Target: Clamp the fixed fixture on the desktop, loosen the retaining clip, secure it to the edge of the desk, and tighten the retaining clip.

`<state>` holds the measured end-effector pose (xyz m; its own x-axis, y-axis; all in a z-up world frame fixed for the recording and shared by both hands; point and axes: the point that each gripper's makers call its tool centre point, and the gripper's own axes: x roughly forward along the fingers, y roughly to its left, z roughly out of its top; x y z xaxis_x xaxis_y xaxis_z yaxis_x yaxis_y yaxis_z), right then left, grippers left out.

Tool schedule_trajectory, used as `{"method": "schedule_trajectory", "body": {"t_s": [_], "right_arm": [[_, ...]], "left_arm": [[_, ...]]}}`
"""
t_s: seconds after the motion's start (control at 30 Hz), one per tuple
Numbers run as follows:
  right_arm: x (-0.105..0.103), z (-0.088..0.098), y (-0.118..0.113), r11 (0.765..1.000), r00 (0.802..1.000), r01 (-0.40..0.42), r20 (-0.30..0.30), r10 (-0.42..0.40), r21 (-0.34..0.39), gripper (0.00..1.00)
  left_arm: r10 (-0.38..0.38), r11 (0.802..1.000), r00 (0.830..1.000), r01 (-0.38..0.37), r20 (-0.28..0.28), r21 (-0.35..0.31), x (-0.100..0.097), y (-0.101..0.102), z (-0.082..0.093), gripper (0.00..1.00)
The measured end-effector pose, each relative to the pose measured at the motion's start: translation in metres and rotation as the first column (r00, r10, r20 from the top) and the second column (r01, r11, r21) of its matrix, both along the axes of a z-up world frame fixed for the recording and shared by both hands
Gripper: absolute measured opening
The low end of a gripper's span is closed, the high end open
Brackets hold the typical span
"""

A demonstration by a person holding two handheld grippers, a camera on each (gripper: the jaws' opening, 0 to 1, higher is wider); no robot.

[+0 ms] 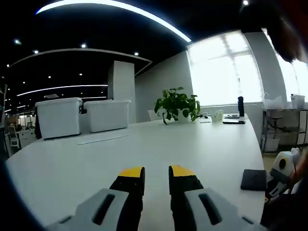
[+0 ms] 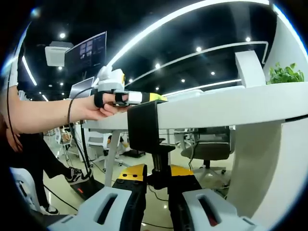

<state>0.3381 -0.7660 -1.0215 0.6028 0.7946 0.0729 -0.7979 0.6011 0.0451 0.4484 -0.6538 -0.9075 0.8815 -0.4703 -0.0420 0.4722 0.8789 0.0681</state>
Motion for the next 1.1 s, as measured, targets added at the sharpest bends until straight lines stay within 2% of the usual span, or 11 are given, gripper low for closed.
{"method": "schedule_trajectory", "body": {"t_s": [0.17,0.33,0.47,0.7,0.77,0.83,0.87,0.97,1.0,1.03,1.1], "right_arm": [[-0.001,-0.002,-0.005,1.0,1.0,0.01,-0.01,-0.01,0.01,0.15],[-0.003,-0.003,-0.009,1.0,1.0,0.018,-0.016,-0.018,0.016,0.15],[-0.004,-0.002,-0.01,1.0,1.0,0.02,-0.014,-0.02,0.015,0.15],[-0.008,0.003,-0.007,1.0,1.0,0.015,-0.001,-0.015,0.017,0.15],[-0.01,0.004,-0.006,1.0,1.0,0.011,0.011,-0.011,0.008,0.15],[-0.011,0.006,-0.006,1.0,1.0,0.008,0.02,-0.008,0.006,0.15],[-0.012,0.007,-0.006,1.0,1.0,0.005,0.024,-0.005,0.006,0.15],[-0.01,0.008,-0.007,1.0,1.0,0.002,0.023,-0.003,0.009,0.16],[-0.009,0.009,-0.008,1.0,1.0,0.005,0.029,-0.005,0.001,0.16],[-0.008,0.01,-0.009,1.0,0.999,0.008,0.037,-0.007,-0.006,0.16],[-0.007,0.012,-0.009,1.0,0.999,0.009,0.047,-0.009,-0.015,0.16]], "left_arm": [[-0.004,1.0,1.0,0.005,-0.03,0.028,-0.009,-0.008,-0.007,0.21],[0.001,0.999,1.0,0.0,-0.016,0.052,-0.015,-0.015,-0.008,0.21],[-0.047,0.984,0.997,0.057,-0.064,0.171,-0.021,-0.032,-0.026,0.21],[-0.087,0.978,0.996,0.09,-0.021,0.187,-0.038,-0.054,-0.019,0.21],[-0.096,0.982,0.995,0.095,0.0,0.166,-0.044,-0.056,-0.013,0.21],[-0.092,0.994,0.996,0.091,0.006,0.064,-0.052,-0.057,-0.006,0.21],[-0.086,0.995,0.996,0.086,0.007,-0.051,-0.057,-0.056,-0.003,0.21],[-0.067,0.997,0.998,0.067,0.017,-0.043,-0.07,-0.047,-0.015,0.2],[-0.069,0.997,0.997,0.071,0.044,-0.036,-0.074,-0.045,-0.014,0.2],[-0.038,0.995,0.996,0.045,0.08,-0.084,-0.078,-0.042,-0.005,0.2],[-0.038,0.984,0.995,0.054,0.096,-0.17,-0.086,-0.042,0.003,0.19]]}}
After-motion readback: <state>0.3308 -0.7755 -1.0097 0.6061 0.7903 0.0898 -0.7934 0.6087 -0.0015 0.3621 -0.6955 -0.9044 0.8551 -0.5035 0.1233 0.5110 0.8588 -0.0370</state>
